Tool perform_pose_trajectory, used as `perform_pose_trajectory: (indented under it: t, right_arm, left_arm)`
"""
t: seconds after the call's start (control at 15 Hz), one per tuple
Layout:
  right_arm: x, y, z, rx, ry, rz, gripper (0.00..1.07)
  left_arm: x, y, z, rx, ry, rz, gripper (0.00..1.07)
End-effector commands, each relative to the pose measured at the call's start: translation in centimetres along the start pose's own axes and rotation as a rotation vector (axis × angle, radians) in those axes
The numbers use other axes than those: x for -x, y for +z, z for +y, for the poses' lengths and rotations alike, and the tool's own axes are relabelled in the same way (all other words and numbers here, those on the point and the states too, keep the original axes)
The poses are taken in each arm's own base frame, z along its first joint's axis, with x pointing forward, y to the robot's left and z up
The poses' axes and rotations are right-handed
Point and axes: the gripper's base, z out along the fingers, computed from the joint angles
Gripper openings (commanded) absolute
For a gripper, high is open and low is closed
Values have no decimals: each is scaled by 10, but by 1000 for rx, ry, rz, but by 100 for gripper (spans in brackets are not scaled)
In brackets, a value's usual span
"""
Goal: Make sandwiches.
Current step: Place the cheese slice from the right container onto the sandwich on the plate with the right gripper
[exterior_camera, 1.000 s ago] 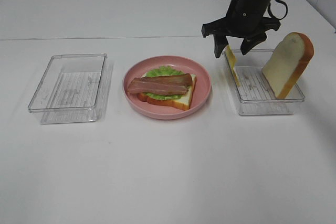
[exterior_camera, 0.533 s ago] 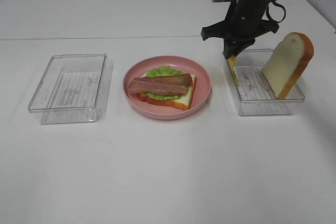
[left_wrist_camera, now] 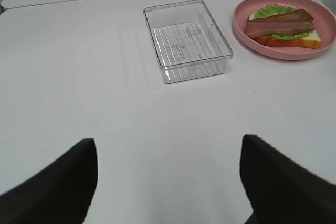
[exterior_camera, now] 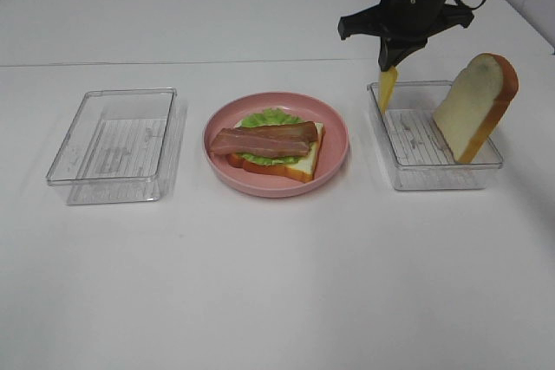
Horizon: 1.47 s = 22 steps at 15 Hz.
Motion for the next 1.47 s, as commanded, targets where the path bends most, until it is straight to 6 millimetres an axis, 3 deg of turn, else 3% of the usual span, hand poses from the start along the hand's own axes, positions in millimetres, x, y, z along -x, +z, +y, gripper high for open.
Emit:
perform_pose_trajectory:
  t: [0.07,0.27,0.67,0.73,1.0,1.13,1.47]
  right_arm:
    - [5,-25,2,39,19,-41,0]
    - [4,-47,16,194,29,-32,0]
    - [0,-56,49,494,46,10,0]
    - [-1,-55,63,554,56,16,0]
    - [-6,-27,88,607,75,51,0]
    - [-10,1,99,680,139,84,0]
    - [-14,38,96,648,212,96,0]
  left_arm:
    - [-1,-3,0,0,-3,-30,72]
    - [-1,-3,0,0,-3,-30,72]
    - [-1,-3,0,0,-3,-30,72]
    - [-1,-3,0,0,-3,-30,72]
    - [-1,-3,0,0,-3,-30,72]
    - [-1,-3,0,0,-3,-30,72]
    - [-1,-3,0,0,-3,-30,72]
